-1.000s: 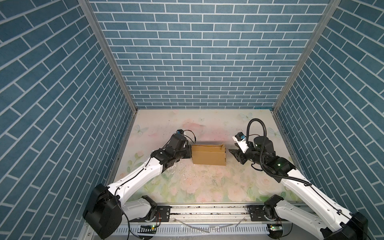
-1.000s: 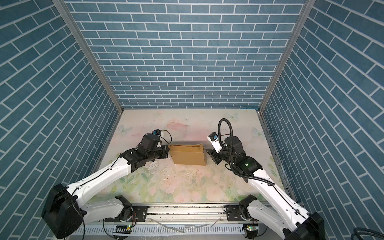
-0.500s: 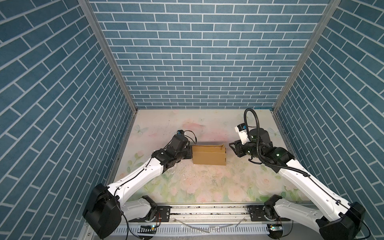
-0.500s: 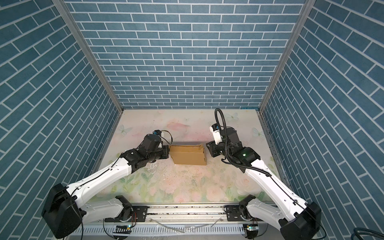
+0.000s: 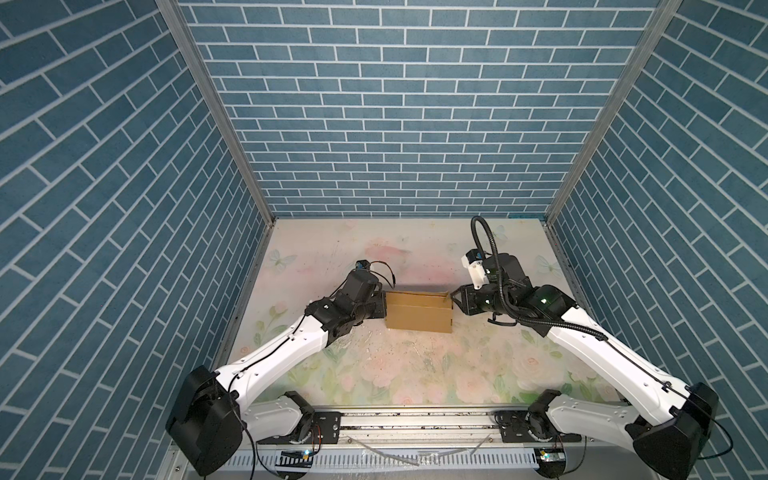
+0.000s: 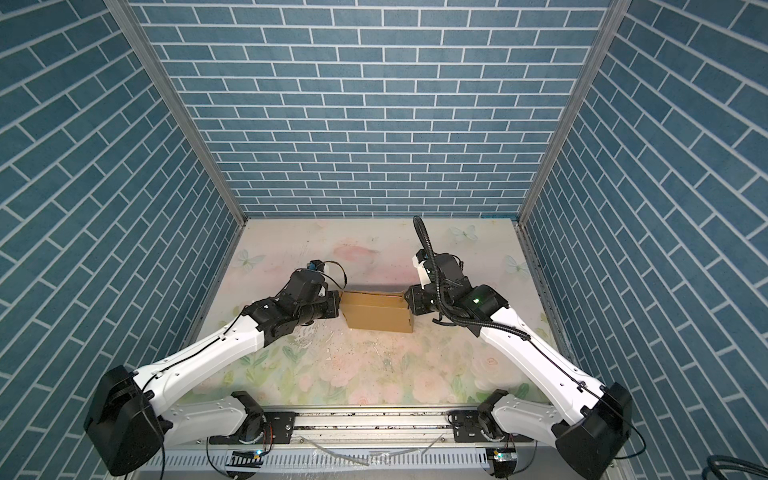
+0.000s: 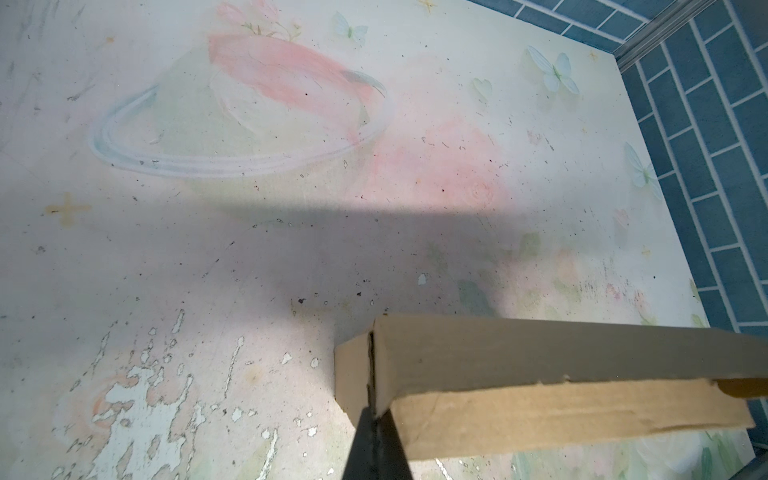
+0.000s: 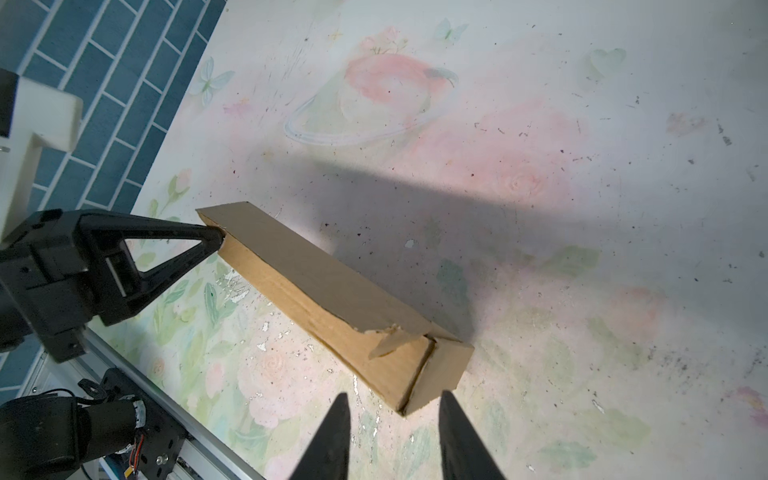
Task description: Fold the paper box
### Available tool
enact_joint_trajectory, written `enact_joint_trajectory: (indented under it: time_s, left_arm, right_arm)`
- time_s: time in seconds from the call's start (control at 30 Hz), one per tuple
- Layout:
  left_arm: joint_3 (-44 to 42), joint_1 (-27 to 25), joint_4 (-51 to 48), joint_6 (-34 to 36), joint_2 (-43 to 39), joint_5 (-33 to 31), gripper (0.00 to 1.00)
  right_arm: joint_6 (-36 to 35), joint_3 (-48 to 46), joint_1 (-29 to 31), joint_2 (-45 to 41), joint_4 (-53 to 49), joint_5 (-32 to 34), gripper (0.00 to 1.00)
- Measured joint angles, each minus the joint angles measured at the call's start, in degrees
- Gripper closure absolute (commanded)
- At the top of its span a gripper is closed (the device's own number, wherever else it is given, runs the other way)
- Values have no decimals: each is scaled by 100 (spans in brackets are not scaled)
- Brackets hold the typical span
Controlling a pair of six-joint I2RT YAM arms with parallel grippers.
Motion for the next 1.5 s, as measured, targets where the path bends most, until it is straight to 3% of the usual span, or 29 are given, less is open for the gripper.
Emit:
enact_joint_trajectory:
  time_s: [1.5]
  left_arm:
    - [15,-66,-11,2,9,-50,100]
  right_arm:
    - [363,293,168,911,-114,205,67]
